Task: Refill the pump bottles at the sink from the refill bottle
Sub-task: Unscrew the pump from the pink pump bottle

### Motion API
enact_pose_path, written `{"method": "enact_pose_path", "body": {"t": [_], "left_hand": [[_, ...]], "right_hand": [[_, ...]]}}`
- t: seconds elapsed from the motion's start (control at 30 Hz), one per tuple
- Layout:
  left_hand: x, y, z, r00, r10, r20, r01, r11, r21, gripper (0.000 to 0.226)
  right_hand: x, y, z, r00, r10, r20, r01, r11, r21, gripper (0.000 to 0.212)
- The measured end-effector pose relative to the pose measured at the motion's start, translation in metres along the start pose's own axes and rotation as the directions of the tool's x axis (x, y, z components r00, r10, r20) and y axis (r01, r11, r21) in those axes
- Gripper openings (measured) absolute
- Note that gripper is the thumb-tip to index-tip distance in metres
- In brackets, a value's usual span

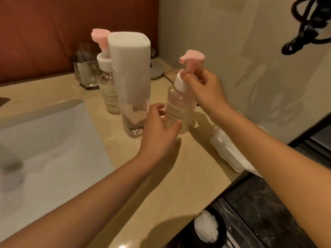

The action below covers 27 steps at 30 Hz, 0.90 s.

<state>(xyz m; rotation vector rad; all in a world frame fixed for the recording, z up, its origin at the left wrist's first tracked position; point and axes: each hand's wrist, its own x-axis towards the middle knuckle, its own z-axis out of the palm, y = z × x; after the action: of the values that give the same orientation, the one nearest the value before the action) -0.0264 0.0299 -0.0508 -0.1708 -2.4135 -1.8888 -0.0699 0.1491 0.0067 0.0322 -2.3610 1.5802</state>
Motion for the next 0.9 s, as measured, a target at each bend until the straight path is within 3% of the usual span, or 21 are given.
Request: {"method": "enact_pose_path", "body": {"t": [0.17, 0.3, 0.53, 0.63, 0.7, 0.77, 0.9], "left_hand": [[-0.013, -0.005, -0.013, 0.99, 0.059, 0.128, -0.062, 0.998, 0.023, 0.074], [-0.046, -0.006, -0.032, 0.974, 0.133, 0.185, -0.132, 0.991, -0.017, 0.077], [-0.125, -0.011, -0.088, 0.983, 0.141, 0.119, -0.134, 0.989, -0.07, 0.079], [-0.146, -0.015, -0.105, 0.986, 0.132, 0.104, -0.126, 0.99, -0.061, 0.079], [-0.153, -0.018, -0.111, 0.986, 0.144, 0.083, -0.141, 0.989, -0.041, 0.079], [-0.156, -0.02, -0.117, 0.986, 0.155, 0.052, -0.156, 0.988, 0.011, 0.079], [-0.153, -0.022, -0.122, 0.989, 0.146, 0.016, -0.147, 0.984, 0.103, 0.076]], "right_hand": [[-0.042, -0.002, 0.002, 0.995, -0.093, -0.043, 0.095, 0.994, 0.048, 0.012], [-0.086, -0.016, 0.017, 0.99, -0.14, -0.022, 0.141, 0.987, 0.082, 0.013], [-0.165, -0.055, 0.057, 0.984, -0.178, 0.033, 0.173, 0.979, 0.108, 0.012], [-0.186, -0.066, 0.07, 0.985, -0.159, 0.061, 0.158, 0.987, 0.025, 0.02], [-0.192, -0.072, 0.076, 0.981, -0.19, 0.025, 0.192, 0.974, -0.119, 0.024], [-0.196, -0.082, 0.079, 0.98, -0.199, 0.029, 0.2, 0.944, -0.263, 0.042], [-0.204, -0.094, 0.085, 0.978, -0.209, -0.023, 0.19, 0.924, -0.333, 0.055]]}}
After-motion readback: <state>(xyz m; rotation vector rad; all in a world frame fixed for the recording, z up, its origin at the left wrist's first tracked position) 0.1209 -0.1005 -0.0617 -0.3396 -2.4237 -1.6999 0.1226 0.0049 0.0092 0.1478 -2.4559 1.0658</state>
